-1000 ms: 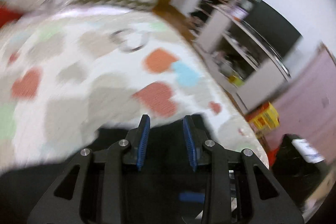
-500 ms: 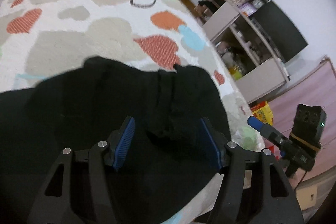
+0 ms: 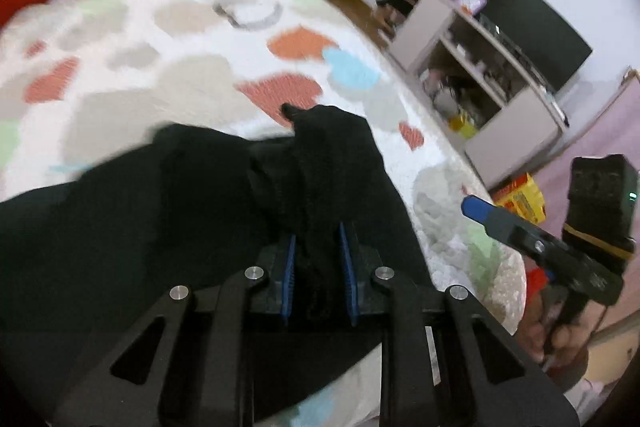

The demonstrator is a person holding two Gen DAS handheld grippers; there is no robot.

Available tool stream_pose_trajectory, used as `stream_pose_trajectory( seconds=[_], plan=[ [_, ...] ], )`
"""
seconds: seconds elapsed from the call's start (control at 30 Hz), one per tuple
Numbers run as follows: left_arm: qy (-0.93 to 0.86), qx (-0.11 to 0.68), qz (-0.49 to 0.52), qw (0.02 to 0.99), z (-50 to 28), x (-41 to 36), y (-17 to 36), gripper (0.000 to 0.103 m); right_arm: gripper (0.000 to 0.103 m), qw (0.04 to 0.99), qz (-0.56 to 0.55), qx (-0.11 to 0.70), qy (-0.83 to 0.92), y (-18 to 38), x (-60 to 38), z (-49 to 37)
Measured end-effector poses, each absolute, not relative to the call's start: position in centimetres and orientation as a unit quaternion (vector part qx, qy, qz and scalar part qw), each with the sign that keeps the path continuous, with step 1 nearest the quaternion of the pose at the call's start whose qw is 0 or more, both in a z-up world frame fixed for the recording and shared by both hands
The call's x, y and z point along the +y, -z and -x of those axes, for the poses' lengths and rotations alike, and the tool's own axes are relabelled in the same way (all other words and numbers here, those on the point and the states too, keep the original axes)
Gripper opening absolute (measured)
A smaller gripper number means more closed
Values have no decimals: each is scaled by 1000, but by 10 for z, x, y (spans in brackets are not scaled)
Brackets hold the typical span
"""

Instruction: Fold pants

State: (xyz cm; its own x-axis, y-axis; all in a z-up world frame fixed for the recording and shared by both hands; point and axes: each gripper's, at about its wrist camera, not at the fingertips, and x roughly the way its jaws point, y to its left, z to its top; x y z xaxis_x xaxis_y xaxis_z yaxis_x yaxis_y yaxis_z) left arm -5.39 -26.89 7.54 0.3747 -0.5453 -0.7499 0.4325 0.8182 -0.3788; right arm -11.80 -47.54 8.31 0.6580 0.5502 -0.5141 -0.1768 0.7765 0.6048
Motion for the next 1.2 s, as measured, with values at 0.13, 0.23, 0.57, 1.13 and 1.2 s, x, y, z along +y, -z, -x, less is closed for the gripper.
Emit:
stream_pose_trajectory(
  seconds=[0.13, 0.23, 0.57, 1.13, 1.2],
  plan=[
    [245, 490, 83, 832, 50, -222, -68, 19, 61, 873, -235, 354, -239, -92, -449, 105],
    [224, 514, 96, 822, 49, -212, -49, 19, 61, 874, -198, 365, -252, -92, -421, 89],
    [185, 512, 107, 832, 64, -196, -47, 30, 60, 864, -108, 446, -207, -37, -366, 22],
    [114, 494, 75, 859, 27, -219, -35, 47, 62, 870, -24, 453, -192, -36, -349, 90],
    [115, 490, 89, 860, 29, -213, -31, 47, 62, 875, 1, 445, -190, -33, -344, 93]
  ],
)
